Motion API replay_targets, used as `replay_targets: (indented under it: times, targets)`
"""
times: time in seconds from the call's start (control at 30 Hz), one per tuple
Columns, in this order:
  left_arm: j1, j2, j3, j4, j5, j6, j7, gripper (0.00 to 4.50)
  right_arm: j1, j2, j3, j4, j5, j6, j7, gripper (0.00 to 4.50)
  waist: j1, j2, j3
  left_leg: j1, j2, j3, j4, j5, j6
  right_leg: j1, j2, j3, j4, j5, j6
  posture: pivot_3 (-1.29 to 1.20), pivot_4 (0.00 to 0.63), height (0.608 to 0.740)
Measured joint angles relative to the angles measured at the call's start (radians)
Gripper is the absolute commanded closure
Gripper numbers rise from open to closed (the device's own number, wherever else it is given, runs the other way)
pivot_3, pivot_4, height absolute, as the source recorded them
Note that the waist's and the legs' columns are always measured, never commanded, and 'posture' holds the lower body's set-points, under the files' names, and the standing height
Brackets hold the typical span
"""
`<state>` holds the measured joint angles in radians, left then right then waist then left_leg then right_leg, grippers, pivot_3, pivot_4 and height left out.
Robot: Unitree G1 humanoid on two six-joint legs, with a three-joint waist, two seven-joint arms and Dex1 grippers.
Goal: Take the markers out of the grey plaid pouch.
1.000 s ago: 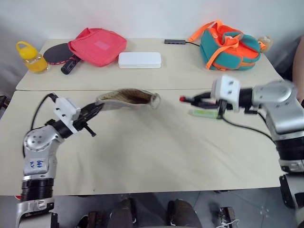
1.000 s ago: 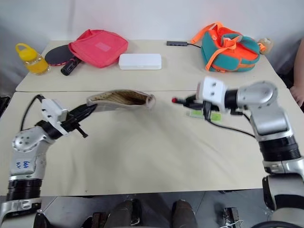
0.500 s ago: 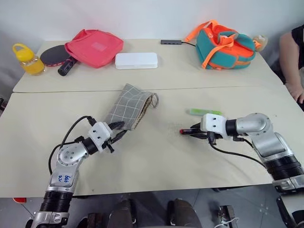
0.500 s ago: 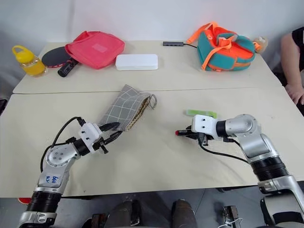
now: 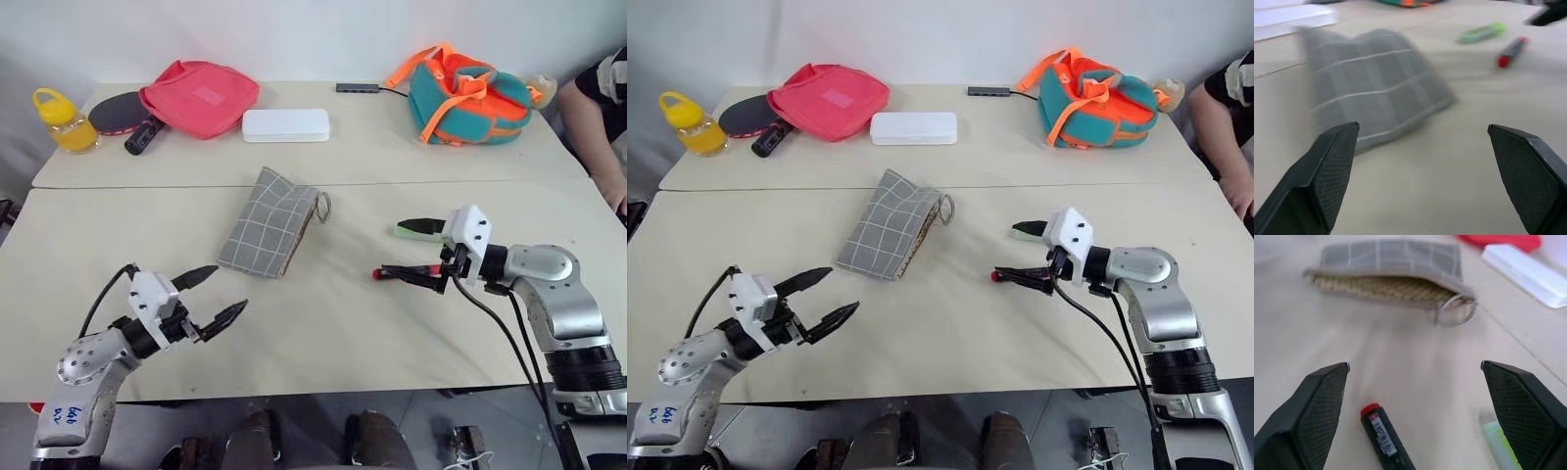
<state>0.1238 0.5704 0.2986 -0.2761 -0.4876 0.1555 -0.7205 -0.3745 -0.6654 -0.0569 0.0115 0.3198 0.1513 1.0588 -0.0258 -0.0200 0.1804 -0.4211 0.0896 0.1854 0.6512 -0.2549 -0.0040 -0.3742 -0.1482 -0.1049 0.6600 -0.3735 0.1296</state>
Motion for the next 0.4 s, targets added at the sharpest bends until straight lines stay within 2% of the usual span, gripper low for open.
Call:
replay_targets:
  times: [0.1, 0.23, 0.4]
  targets:
    - [0.052, 0.0, 0.055, -0.001, 0.002, 0.017, 0.029, 0.02, 0.107, 0.001, -0.054, 0.006, 0.008, -0.045, -0.023, 0.0, 0.0, 0.0, 0.0, 0.0, -0.001, 0.0, -0.001, -0.001, 0.0, 0.0, -0.001, 0.0, -0.002, 0.0, 0.0, 0.0, 0.15, 0.74]
    - [0.095, -0.002, 0.081, 0.0, 0.004, 0.001, 0.026, 0.02, 0.175, -0.006, -0.147, 0.063, -0.005, -0.158, -0.07, 0.0, -0.002, 0.0, 0.0, 0.0, 0.0, 0.001, -0.001, 0.0, -0.001, -0.001, 0.0, 0.0, -0.001, 0.0, 0.0, 0.0, 0.15, 0.74]
    - [0.111, -0.017, 0.097, 0.018, 0.004, -0.006, 0.036, 0.02, 0.251, -0.019, -0.177, 0.112, -0.022, -0.238, -0.073, 0.0, -0.007, 0.0, 0.0, 0.001, 0.0, 0.002, -0.001, 0.0, -0.001, 0.0, 0.001, 0.001, 0.0, 0.0, 0.0, 0.0, 0.15, 0.74]
